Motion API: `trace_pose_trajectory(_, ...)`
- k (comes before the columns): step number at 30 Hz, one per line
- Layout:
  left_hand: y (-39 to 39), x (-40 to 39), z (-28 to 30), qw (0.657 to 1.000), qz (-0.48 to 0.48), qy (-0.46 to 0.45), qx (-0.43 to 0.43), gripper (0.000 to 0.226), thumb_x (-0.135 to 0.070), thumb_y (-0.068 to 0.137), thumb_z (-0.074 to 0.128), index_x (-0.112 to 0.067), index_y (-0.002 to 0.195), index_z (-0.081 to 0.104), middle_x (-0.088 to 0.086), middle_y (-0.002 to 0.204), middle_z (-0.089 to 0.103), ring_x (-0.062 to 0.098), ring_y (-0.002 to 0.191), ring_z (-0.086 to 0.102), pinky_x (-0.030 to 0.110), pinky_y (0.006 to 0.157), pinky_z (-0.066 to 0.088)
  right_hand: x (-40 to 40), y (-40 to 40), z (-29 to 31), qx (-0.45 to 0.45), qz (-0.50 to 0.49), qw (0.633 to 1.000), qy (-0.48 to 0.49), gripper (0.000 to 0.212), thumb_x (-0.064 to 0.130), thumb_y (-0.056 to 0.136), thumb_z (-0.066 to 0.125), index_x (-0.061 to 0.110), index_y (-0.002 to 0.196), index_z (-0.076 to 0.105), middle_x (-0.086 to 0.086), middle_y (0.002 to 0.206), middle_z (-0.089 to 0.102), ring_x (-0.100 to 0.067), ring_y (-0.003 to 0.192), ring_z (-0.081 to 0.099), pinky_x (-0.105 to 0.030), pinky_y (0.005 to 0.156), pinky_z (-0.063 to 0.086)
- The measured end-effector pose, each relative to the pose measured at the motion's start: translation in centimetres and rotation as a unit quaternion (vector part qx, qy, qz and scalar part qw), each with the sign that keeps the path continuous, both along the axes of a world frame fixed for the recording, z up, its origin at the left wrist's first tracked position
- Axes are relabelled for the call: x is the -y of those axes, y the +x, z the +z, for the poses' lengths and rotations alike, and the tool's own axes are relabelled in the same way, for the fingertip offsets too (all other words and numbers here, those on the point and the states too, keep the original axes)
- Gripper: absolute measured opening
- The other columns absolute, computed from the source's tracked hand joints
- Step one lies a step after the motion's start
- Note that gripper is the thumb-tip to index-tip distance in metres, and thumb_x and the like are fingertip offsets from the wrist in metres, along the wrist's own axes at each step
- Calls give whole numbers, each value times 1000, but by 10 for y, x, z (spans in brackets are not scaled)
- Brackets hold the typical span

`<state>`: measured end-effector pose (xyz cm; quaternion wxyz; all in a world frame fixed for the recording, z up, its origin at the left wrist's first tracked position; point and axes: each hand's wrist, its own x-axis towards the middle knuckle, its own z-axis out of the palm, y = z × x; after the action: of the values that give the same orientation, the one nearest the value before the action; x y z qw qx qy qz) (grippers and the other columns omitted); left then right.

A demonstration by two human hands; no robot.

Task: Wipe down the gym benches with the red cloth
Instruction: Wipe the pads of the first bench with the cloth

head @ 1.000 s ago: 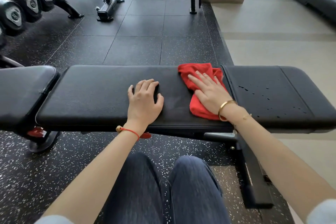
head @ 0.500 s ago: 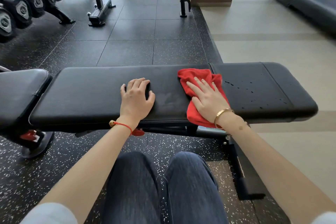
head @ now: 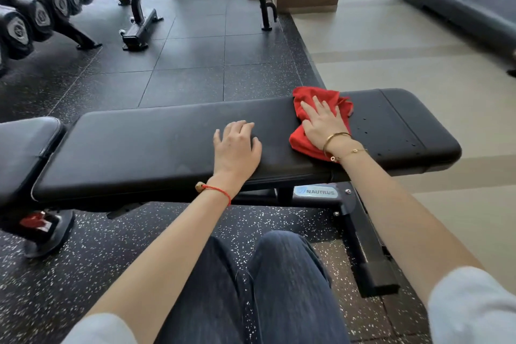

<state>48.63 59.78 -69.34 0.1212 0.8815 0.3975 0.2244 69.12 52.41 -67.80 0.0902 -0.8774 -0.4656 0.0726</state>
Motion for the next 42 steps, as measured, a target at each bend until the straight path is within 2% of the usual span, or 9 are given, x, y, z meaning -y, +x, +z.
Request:
trace_pose_trajectory(4,31,14,-8,1000,-8,1,-19,48,-31,97,44,-18,143,45,2,150,43,18,143,31,52,119,17,45,-12,-10,24,45,998,33,55,28,98,33,30,151,19,-2,161,6,-23,148,7,-42,120,-2)
trace_pose_trajectory(8,40,16,-19,999,8,20,-40,48,-35,97,41,-19,142,46,3,151,42,20,143,30,54,119,16,76,7,-15,30,30,998,52,55,28,98,34,32,151,20,-1,161,12,-21,148,10,-41,119,-1)
trace_pose_trajectory(14,41,17,-21,998,23,52,-30,46,-34,92,44,-19,134,54,2,144,51,21,137,39,55,115,24,21,55,-2,8,-55,998,5,56,32,97,31,31,152,19,-3,162,7,-24,148,8,-44,119,0)
trace_pose_trajectory(18,40,15,-22,998,30,54,-30,45,-35,92,45,-22,134,55,0,144,51,19,137,39,53,115,23,1,27,-6,15,13,1000,19,56,37,97,35,32,151,19,-2,162,7,-23,148,7,-43,119,-1)
trace_pose_trajectory(24,38,15,-20,998,23,55,-24,44,-34,94,46,-21,134,55,0,144,51,19,137,39,52,115,23,65,10,-14,22,75,995,66,54,33,98,36,35,150,21,3,161,12,-19,148,9,-40,120,-1)
trace_pose_trajectory(28,37,17,-18,998,24,50,-23,43,-33,94,47,-21,135,55,0,145,50,19,138,39,51,116,22,82,42,-13,16,28,998,60,53,31,99,35,36,150,22,2,161,13,-19,148,10,-41,120,-1)
trace_pose_trajectory(33,41,20,-17,998,33,49,-31,44,-32,93,47,-20,135,54,1,145,50,20,138,39,53,116,21,40,86,-6,12,-61,998,11,54,35,98,31,33,151,19,-1,162,6,-22,149,7,-44,119,-2)
trace_pose_trajectory(38,41,21,-16,998,33,48,-36,44,-33,94,47,-21,135,53,0,145,50,19,138,38,52,116,22,1,50,-4,5,27,999,19,55,37,98,34,34,151,19,0,162,7,-22,149,7,-43,119,-1)
trace_pose_trajectory(42,39,21,-15,998,32,43,-35,44,-32,95,47,-20,137,53,0,147,48,18,139,37,51,117,20,35,21,-12,12,98,994,51,55,30,98,37,35,150,21,2,161,10,-20,149,8,-40,120,-2)
